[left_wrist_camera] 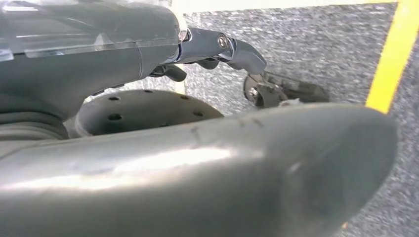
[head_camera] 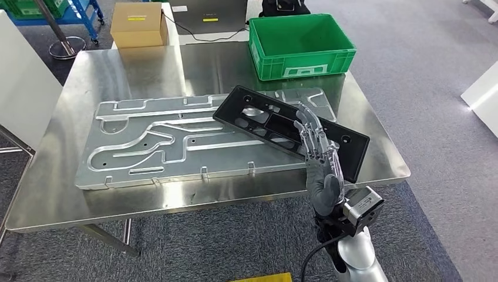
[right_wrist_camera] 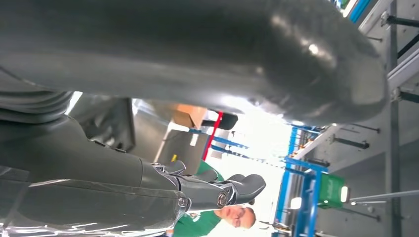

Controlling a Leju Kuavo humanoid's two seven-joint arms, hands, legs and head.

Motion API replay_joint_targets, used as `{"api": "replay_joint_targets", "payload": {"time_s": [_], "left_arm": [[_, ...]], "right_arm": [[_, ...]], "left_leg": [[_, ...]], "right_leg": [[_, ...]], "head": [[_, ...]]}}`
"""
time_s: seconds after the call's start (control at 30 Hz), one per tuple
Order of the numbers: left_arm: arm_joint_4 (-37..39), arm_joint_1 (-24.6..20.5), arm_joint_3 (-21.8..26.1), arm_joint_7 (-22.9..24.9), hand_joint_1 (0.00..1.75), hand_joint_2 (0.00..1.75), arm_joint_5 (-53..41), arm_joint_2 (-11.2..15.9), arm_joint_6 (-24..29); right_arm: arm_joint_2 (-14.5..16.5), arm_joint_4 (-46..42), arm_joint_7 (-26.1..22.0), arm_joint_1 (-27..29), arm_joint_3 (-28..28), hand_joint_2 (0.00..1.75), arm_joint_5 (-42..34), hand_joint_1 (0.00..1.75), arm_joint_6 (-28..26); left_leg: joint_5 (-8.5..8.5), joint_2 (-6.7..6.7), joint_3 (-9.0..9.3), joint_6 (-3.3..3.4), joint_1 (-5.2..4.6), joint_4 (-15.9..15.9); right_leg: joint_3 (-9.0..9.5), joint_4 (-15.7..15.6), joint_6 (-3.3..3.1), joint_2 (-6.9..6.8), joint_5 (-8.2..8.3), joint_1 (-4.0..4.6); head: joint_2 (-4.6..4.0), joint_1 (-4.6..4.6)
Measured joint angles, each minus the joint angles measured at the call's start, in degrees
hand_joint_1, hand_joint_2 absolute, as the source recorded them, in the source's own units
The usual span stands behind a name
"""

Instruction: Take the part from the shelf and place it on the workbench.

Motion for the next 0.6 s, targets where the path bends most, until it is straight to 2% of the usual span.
{"api": "replay_joint_targets", "payload": {"time_s": [0.03, 0.07, 0.1, 0.13, 0.17, 0.2, 0.23, 0.3, 0.33, 0.37, 0.4, 0.43, 0.47, 0.5, 0.53, 0.57, 0.6], "left_arm": [[0.0, 0.01, 0.04, -0.04, 0.0, 0.0, 0.0, 0.03, 0.05], [0.0, 0.01, 0.09, -0.11, 0.0, 0.0, 0.0, 0.06, 0.11], [0.0, 0.0, 0.15, -0.21, 0.0, 0.0, 0.0, 0.07, 0.17], [-0.01, -0.01, 0.22, -0.32, 0.0, 0.0, 0.0, 0.07, 0.22], [-0.01, -0.02, 0.31, -0.44, 0.0, 0.0, 0.0, 0.07, 0.24], [-0.02, -0.03, 0.38, -0.55, 0.0, 0.0, 0.0, 0.08, 0.26], [-0.02, -0.03, 0.43, -0.69, 0.0, 0.0, 0.0, 0.09, 0.29], [-0.01, 0.02, 0.46, -0.94, 0.0, 0.0, 0.0, 0.13, 0.33], [-0.01, 0.05, 0.46, -1.06, 0.0, 0.0, 0.0, 0.17, 0.36], [0.0, 0.1, 0.48, -1.11, 0.0, 0.0, 0.0, 0.21, 0.38], [0.0, 0.15, 0.5, -1.15, 0.0, 0.0, 0.0, 0.25, 0.43], [0.0, 0.14, 0.51, -1.19, 0.0, 0.0, 0.0, 0.28, 0.49], [0.0, 0.14, 0.52, -1.21, 0.0, 0.0, 0.0, 0.33, 0.58], [0.0, 0.13, 0.53, -1.26, 0.0, 0.0, 0.0, 0.38, 0.71], [0.0, 0.13, 0.53, -1.32, 0.0, 0.0, 0.0, 0.46, 0.84], [0.0, 0.13, 0.54, -1.38, 0.0, 0.0, 0.0, 0.55, 0.96], [0.0, 0.12, 0.55, -1.44, 0.0, 0.0, 0.0, 0.62, 1.04]], "right_arm": [[0.07, 0.0, 0.0, 0.27, -0.03, 0.0, -0.07, 0.0, 0.14], [0.17, 0.0, 0.03, 0.47, -0.09, 0.0, -0.18, 0.0, 0.41], [0.33, 0.0, 0.05, 0.57, -0.2, 0.0, -0.31, 0.0, 0.7], [0.56, -0.04, 0.08, 0.58, -0.34, 0.0, -0.44, 0.0, 0.99], [0.85, -0.1, 0.1, 0.55, -0.49, 0.0, -0.54, 0.0, 1.23], [1.16, -0.16, 0.08, 0.51, -0.64, 0.0, -0.59, 0.0, 1.36], [1.46, -0.23, 0.04, 0.44, -0.78, 0.0, -0.61, 0.0, 1.48], [1.96, -0.25, -0.02, 0.36, -1.02, 0.0, -0.63, 0.0, 1.71], [2.22, -0.24, 0.01, 0.3, -1.13, 0.0, -0.66, 0.0, 1.83], [2.51, -0.22, 0.05, 0.27, -1.2, 0.0, -0.71, 0.0, 1.93], [2.83, -0.21, 0.09, 0.25, -1.25, 0.0, -0.77, 0.0, 1.99], [3.1, -0.19, 0.13, 0.23, -1.28, 0.0, -0.84, 0.0, 2.03], [3.29, -0.14, 0.13, 0.24, -1.33, 0.0, -0.9, 0.0, 2.06], [3.4, -0.04, 0.13, 0.27, -1.38, 0.0, -0.97, 0.0, 2.08], [3.48, 0.08, 0.13, 0.3, -1.46, 0.0, -1.03, 0.0, 2.09], [3.57, 0.22, 0.13, 0.35, -1.56, 0.0, -1.11, 0.0, 2.11], [3.66, 0.35, 0.13, 0.4, -1.67, 0.0, -1.19, 0.0, 2.11]], "left_leg": [[0.51, 0.01, -0.7, -0.05, -0.03, 0.02], [1.03, 0.02, -1.39, -0.14, -0.07, 0.02], [1.56, 0.0, -2.02, -0.25, -0.11, 0.03], [2.08, -0.03, -2.53, -0.4, -0.15, 0.04], [2.58, -0.07, -2.9, -0.64, -0.21, 0.04], [3.08, -0.1, -3.05, -0.94, -0.2, -0.08], [3.56, -0.1, -3.07, -1.3, -0.14, -0.26], [4.65, -0.08, -3.01, -2.13, -0.02, -0.97], [4.59, -0.09, -3.19, -2.46, 0.03, -1.03], [3.44, -0.11, -3.56, -2.7, 0.03, -0.42], [1.08, -0.12, -4.18, -2.88, 0.02, 1.32], [-2.14, -0.12, -4.95, -2.98, 0.08, 4.22], [-5.27, -0.12, -5.72, -3.09, 0.07, 7.94], [-7.24, -0.11, -6.19, -3.22, 0.09, 11.6], [-7.65, -0.11, -6.08, -3.33, 0.09, 14.22], [-6.77, -0.11, -5.21, -3.41, 0.09, 15.24], [-5.15, -0.09, -3.42, -3.43, 0.09, 14.3]], "right_leg": [[0.29, 1.3, 0.01, 0.0, -0.28, 0.0], [1.61, 0.64, -0.09, 0.0, 0.55, 0.01], [3.98, -2.05, -0.34, 0.01, 2.01, 0.04], [7.13, -6.11, -0.72, 0.03, 3.1, 0.13], [10.1, -10.36, -1.07, 0.02, 3.57, 0.32], [12.18, -13.49, -1.41, 0.05, 3.75, 0.57], [13.29, -15.43, -1.71, 0.08, 3.59, 0.84], [13.06, -16.27, -2.34, 0.12, 4.44, 1.09], [12.76, -16.7, -2.72, 0.02, 5.12, 1.0], [12.26, -17.04, -3.17, -0.08, 5.97, 0.86], [11.59, -17.37, -3.56, -0.18, 6.86, 0.7], [10.8, -17.47, -3.83, -0.28, 7.63, 0.7], [9.86, -17.45, -4.04, -0.3, 8.34, 0.75], [8.88, -17.36, -4.1, -0.36, 9.05, 0.82], [7.84, -17.2, -4.07, -0.42, 9.73, 0.88], [6.77, -16.95, -4.0, -0.46, 10.37, 0.91], [5.71, -16.62, -3.87, -0.49, 10.93, 0.91]], "head": [[0.0, 0.0], [0.0, 0.0], [0.0, 0.0], [0.0, -0.01], [0.0, -0.01], [0.0, -0.05], [0.0, 0.02], [0.0, 0.16], [0.0, 0.27], [0.0, 0.23], [0.0, 0.18], [0.0, 0.13], [0.0, 0.09], [0.0, 0.07], [0.0, 0.08], [0.0, 0.07], [0.0, 0.07]]}}
